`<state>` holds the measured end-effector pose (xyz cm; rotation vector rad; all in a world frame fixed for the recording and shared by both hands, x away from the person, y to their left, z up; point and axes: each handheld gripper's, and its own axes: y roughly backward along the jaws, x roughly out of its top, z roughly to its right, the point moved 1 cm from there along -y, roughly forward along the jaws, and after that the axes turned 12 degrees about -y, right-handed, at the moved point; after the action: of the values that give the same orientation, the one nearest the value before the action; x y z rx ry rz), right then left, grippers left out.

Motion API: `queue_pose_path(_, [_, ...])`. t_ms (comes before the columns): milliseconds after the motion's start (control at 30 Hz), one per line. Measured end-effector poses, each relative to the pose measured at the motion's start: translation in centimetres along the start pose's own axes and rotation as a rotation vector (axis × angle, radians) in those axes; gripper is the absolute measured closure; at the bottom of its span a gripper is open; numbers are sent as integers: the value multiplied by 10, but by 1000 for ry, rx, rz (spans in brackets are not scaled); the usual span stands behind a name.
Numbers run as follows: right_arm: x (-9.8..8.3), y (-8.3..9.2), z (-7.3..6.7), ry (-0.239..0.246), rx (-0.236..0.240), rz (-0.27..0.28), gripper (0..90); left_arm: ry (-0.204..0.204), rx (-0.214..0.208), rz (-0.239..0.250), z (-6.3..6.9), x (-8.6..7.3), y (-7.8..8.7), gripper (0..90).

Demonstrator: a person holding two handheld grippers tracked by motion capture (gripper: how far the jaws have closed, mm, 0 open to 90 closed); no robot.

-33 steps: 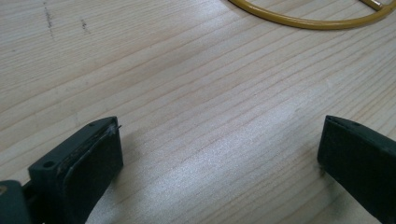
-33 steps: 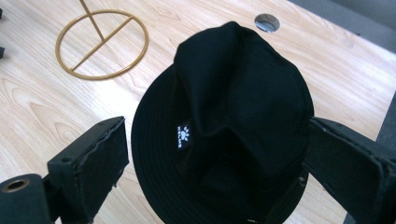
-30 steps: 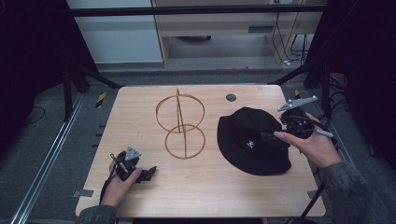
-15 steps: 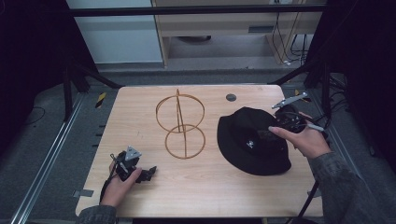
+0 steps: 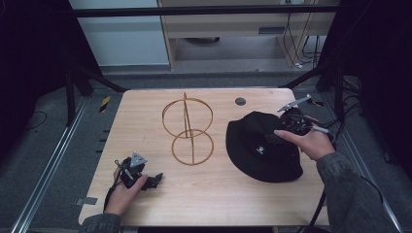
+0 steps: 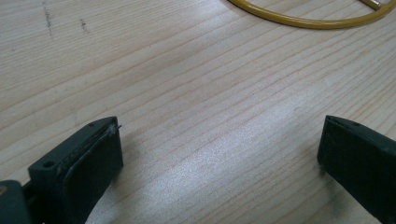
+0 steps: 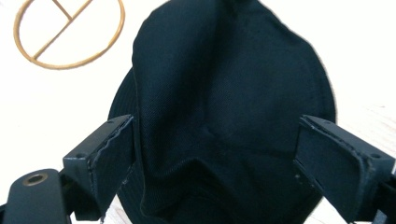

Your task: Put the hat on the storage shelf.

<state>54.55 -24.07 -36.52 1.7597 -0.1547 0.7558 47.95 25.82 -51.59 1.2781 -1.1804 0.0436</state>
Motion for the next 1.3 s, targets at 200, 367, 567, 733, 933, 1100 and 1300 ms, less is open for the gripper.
queue_pose_path(200, [-1, -12, -4, 9, 13, -34, 156, 0, 0, 0, 0, 0, 0, 0])
queue_pose_path(367, [-2, -21, -7, 20, 3, -59, 222, 0, 0, 0, 0, 0, 0, 0])
queue_pose_path(567, [-5, -24, -5, 27, -13, -78, 391, 0, 0, 0, 0, 0, 0, 0])
queue_pose_path(733, [-7, -26, -3, 29, 4, -88, 587, 0, 0, 0, 0, 0, 0, 0])
queue_pose_path(933, [-9, -29, -2, 45, 23, -108, 773, 0, 0, 0, 0, 0, 0, 0])
queue_pose_path(1100, [-9, -30, -1, 36, 57, -118, 830, -1, -1, 0, 0, 0, 0, 0])
queue_pose_path(1300, [-8, -24, -2, 49, 89, -101, 849, -1, -1, 1, 0, 0, 0, 0])
